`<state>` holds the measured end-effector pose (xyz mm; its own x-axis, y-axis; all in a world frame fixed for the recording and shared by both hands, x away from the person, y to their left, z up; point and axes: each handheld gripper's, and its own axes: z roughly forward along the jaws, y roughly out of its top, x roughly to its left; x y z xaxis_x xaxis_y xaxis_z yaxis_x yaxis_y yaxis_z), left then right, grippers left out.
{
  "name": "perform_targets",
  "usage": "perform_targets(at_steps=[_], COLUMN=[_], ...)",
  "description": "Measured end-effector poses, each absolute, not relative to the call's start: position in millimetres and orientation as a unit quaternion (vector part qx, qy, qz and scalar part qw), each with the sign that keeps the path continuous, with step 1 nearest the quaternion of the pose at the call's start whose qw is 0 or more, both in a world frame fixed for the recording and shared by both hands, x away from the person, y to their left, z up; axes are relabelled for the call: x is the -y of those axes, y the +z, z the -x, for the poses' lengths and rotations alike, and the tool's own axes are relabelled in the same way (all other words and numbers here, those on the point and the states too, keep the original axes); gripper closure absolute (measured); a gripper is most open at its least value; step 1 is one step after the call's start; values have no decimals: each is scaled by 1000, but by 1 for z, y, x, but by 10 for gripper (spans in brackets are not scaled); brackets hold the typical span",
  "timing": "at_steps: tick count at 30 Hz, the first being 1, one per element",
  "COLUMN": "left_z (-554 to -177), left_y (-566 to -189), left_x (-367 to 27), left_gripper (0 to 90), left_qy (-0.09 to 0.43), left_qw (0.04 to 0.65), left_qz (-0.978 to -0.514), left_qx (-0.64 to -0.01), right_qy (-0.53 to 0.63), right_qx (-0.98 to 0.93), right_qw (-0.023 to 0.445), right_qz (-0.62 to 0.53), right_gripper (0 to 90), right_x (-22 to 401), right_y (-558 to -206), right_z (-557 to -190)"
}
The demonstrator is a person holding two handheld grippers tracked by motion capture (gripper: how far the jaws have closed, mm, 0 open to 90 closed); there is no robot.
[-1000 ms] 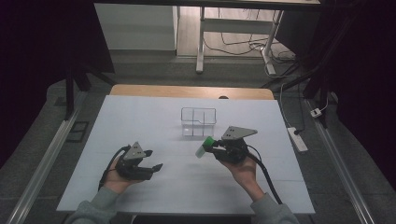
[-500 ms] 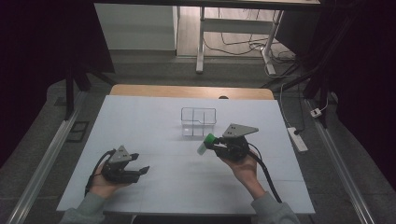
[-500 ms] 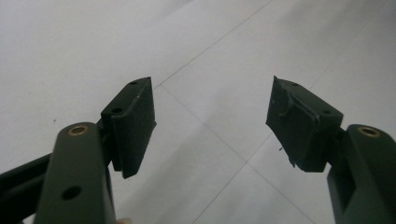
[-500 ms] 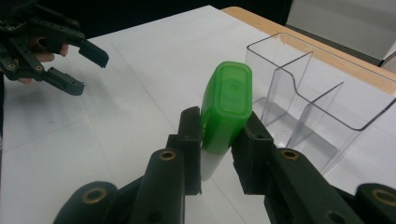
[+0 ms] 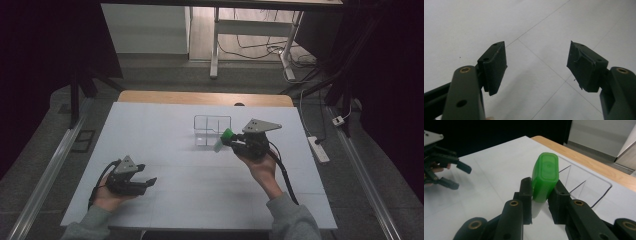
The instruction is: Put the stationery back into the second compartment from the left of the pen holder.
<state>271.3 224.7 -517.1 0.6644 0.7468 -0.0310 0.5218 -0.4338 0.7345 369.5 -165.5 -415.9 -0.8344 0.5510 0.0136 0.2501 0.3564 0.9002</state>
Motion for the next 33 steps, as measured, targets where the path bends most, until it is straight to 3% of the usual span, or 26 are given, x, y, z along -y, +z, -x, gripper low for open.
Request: perform_targets(at_steps=[21,33], left_z=[-274,-274], left_y=[-520,-521], left_x=[-226,-223], left_gripper=[309,302], left_qy=[146,141], left_qw=[367,362], left_qz=[-836,-842], left_qx=[-380,-375], right_qy=[524,514], right_qx=[-785,-785], right_qw=[159,150], right_qz=[-290,-310], right_gripper=[735,733], right_x=[157,147], right_y=[-395,-407], right_z=[-424,-451])
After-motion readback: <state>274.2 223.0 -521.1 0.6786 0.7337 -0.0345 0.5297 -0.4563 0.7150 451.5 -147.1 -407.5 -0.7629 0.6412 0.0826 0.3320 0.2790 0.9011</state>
